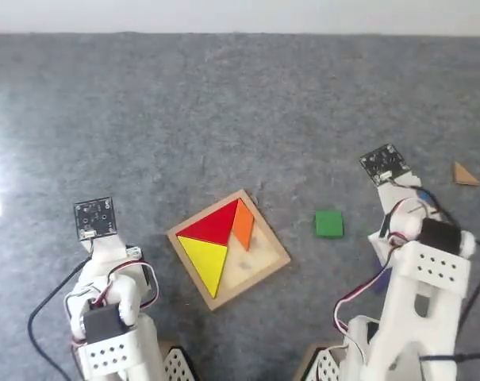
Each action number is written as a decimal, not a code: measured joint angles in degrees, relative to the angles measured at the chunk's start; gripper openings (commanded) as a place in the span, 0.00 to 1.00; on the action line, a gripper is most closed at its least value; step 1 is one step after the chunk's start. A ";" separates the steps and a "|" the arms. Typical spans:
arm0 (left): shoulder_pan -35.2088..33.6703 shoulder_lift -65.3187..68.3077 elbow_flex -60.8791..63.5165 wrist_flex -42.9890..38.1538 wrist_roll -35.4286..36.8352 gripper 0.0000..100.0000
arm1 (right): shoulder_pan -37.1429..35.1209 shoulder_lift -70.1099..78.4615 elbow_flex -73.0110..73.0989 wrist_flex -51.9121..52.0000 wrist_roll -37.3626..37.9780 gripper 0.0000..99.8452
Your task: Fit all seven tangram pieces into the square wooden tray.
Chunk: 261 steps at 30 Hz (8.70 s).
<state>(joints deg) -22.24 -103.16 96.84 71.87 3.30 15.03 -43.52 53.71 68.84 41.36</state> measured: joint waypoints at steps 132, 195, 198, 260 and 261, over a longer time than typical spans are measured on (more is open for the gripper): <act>0.00 0.00 0.00 0.00 0.00 0.01 | -16.18 24.97 -13.10 7.38 -24.79 0.01; 0.00 0.00 0.00 0.00 0.00 0.01 | -50.64 36.40 -19.16 -8.44 -36.57 0.01; 0.00 0.00 0.00 0.00 0.00 0.01 | -50.64 35.52 -18.20 -8.44 -36.57 0.02; 0.00 0.00 0.00 0.00 0.00 0.01 | -46.77 30.51 -9.67 -10.99 -35.43 0.02; 0.00 0.00 0.00 0.00 0.00 0.01 | -46.51 28.75 -9.67 -10.29 -35.43 0.02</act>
<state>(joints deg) -22.24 -103.16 96.84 71.87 3.30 -31.47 -14.77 44.04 58.55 5.93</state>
